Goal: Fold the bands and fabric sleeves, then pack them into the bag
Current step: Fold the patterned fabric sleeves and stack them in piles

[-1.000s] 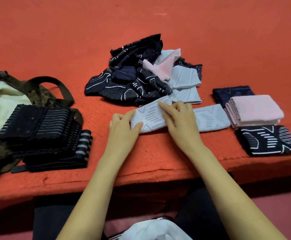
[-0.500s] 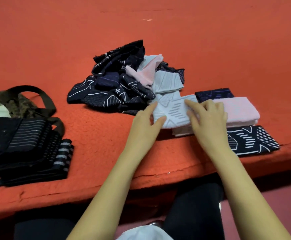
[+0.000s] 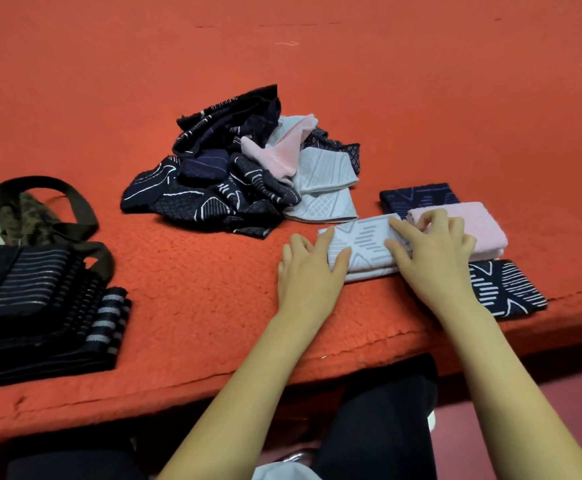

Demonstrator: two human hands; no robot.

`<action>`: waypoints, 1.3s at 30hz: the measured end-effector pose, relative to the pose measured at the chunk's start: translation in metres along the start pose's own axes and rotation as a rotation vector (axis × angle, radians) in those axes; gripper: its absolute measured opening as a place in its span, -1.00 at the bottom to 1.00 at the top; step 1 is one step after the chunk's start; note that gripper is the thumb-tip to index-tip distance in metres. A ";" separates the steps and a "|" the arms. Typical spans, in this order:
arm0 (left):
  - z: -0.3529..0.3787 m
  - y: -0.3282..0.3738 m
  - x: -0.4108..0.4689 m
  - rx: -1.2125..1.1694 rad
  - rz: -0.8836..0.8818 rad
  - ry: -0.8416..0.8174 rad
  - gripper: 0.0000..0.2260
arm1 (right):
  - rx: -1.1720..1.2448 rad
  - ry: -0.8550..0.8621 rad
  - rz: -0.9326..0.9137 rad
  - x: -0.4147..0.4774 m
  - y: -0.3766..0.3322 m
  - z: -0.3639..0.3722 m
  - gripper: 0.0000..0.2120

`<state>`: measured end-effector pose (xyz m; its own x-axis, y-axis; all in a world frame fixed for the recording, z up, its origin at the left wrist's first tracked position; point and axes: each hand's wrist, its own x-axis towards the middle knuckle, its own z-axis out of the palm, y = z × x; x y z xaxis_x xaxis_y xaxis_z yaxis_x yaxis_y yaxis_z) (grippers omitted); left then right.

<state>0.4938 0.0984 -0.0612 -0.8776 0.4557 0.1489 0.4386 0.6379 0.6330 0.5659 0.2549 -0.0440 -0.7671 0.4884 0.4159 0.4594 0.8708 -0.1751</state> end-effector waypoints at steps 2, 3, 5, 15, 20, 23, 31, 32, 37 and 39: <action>0.001 -0.002 -0.001 0.059 -0.004 -0.008 -0.56 | -0.014 -0.009 -0.003 0.000 0.000 0.003 -0.69; 0.000 -0.002 -0.001 0.067 -0.001 -0.018 -0.55 | -0.018 -0.015 0.000 0.000 0.000 0.003 -0.69; -0.004 -0.002 0.001 0.084 0.012 -0.042 -0.56 | -0.014 -0.018 0.017 0.000 0.000 0.004 -0.69; -0.084 -0.019 0.110 0.071 0.134 0.256 -0.77 | 0.456 -0.036 -0.064 0.063 -0.087 0.009 -0.65; -0.097 -0.040 0.197 0.084 -0.040 0.172 -0.66 | 0.577 -0.308 0.024 0.127 -0.122 0.045 -0.58; -0.083 -0.051 0.229 0.195 -0.085 0.036 -0.62 | 0.543 -0.348 0.044 0.144 -0.131 0.063 -0.55; -0.064 -0.069 0.222 0.273 -0.139 -0.060 -0.64 | 0.485 -0.347 -0.040 0.148 -0.137 0.077 -0.63; -0.065 -0.069 0.219 0.275 -0.130 -0.050 -0.64 | 0.498 -0.341 -0.029 0.147 -0.137 0.078 -0.63; -0.090 -0.067 0.198 0.089 0.006 0.056 -0.69 | 0.765 -0.234 0.011 0.140 -0.144 0.063 -0.61; -0.107 -0.063 0.182 -0.079 0.050 0.089 -0.74 | 0.846 -0.153 -0.018 0.137 -0.149 0.049 -0.59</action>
<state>0.2861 0.0747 0.0071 -0.8701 0.4269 0.2462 0.4688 0.5629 0.6807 0.3701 0.1949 -0.0044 -0.8510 0.4234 0.3109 0.0051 0.5984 -0.8012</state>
